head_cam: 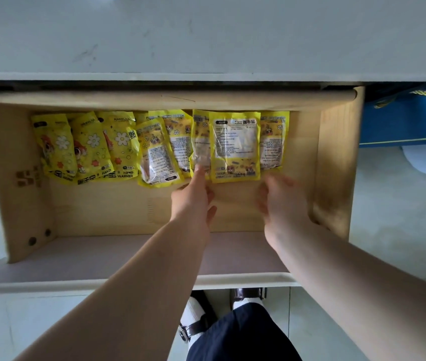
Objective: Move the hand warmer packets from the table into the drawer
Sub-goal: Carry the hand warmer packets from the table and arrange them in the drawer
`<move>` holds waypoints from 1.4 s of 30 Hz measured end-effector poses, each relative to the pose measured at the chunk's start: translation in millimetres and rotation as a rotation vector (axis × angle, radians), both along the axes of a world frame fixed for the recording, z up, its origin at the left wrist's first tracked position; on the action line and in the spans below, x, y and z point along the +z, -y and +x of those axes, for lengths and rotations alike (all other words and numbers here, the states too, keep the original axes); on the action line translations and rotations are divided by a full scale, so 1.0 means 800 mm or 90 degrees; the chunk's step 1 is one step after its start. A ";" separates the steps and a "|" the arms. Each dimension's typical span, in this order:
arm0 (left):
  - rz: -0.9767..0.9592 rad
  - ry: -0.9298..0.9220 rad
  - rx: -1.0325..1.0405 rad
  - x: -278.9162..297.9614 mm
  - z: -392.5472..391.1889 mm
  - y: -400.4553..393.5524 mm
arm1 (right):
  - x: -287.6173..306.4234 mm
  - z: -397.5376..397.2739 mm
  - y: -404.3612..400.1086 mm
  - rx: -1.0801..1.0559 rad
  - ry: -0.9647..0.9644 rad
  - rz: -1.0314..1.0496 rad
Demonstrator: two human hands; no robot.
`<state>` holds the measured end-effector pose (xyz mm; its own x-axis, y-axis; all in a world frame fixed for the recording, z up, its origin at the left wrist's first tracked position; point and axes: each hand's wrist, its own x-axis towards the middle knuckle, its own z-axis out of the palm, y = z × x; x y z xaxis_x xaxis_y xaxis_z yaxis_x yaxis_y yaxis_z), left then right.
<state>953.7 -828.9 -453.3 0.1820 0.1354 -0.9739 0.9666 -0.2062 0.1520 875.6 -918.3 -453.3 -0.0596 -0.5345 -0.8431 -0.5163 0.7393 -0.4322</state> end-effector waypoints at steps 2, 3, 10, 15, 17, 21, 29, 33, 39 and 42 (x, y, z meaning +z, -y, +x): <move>0.021 0.028 0.027 0.004 0.007 -0.014 | -0.001 0.004 -0.016 -0.030 0.035 0.096; 0.020 0.039 0.043 0.006 0.012 -0.020 | -0.002 0.008 -0.021 -0.038 0.044 0.127; 0.027 0.086 0.039 0.011 0.038 -0.041 | -0.007 0.043 -0.025 -0.106 0.033 0.159; -0.005 0.029 0.025 0.019 0.037 -0.046 | 0.003 0.038 -0.025 -0.065 0.025 0.155; -0.006 0.020 0.025 0.025 0.037 -0.052 | 0.013 0.040 -0.024 -0.056 0.008 0.156; -0.017 0.016 0.035 0.049 0.042 -0.064 | 0.039 0.048 -0.019 0.028 -0.040 0.114; -0.057 0.071 0.034 0.140 0.074 -0.094 | 0.130 0.076 -0.028 0.217 -0.010 -0.021; -0.091 0.115 0.025 0.198 0.079 -0.113 | 0.188 0.092 -0.043 0.306 0.030 -0.097; -0.089 0.189 0.028 0.288 0.064 -0.162 | 0.285 0.111 -0.084 0.432 0.089 -0.133; -0.083 0.209 0.034 0.328 0.049 -0.181 | 0.325 0.120 -0.102 0.527 0.120 -0.120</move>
<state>993.0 -683.9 -191.2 0.4842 0.0323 -0.8744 0.8708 -0.1150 0.4780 971.8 -837.0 -193.4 0.5421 -0.4761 -0.6924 -0.7636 0.0649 -0.6425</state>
